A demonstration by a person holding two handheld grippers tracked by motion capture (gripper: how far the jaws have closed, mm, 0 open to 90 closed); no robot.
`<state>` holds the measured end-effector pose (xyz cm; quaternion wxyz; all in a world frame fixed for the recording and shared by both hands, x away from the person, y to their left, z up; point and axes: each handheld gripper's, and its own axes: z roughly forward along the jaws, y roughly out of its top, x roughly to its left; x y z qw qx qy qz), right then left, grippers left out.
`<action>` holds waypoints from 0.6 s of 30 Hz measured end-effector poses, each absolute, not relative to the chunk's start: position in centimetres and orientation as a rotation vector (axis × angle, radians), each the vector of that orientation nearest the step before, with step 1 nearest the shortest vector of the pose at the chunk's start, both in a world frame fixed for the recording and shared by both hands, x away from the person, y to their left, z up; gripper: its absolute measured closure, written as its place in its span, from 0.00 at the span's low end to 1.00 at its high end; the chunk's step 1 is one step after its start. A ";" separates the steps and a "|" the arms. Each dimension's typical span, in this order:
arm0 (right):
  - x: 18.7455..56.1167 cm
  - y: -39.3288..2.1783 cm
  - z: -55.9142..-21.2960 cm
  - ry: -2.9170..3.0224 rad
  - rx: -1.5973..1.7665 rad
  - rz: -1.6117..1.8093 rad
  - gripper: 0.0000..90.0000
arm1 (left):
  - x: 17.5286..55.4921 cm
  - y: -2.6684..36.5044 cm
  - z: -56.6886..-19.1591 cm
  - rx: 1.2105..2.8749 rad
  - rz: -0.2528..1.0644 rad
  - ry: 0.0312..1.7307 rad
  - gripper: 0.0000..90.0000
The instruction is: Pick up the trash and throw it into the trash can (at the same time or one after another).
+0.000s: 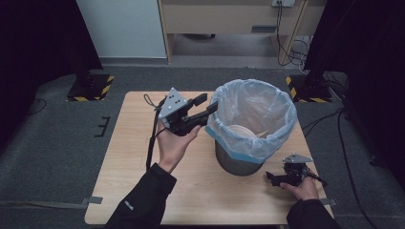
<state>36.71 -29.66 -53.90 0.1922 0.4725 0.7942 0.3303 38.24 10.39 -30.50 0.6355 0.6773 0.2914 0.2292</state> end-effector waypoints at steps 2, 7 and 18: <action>36.7 -29.7 -53.9 2.230 1.326 0.927 0.01 | 37.9 11.5 -31.6 1.574 0.525 0.691 0.55; 36.7 -29.7 -53.9 2.230 1.326 0.927 0.01 | 36.9 14.1 -35.5 1.673 0.519 0.763 0.47; 36.7 -29.7 -53.9 2.229 1.326 0.926 0.01 | 34.4 19.3 -45.4 1.870 0.421 1.021 0.30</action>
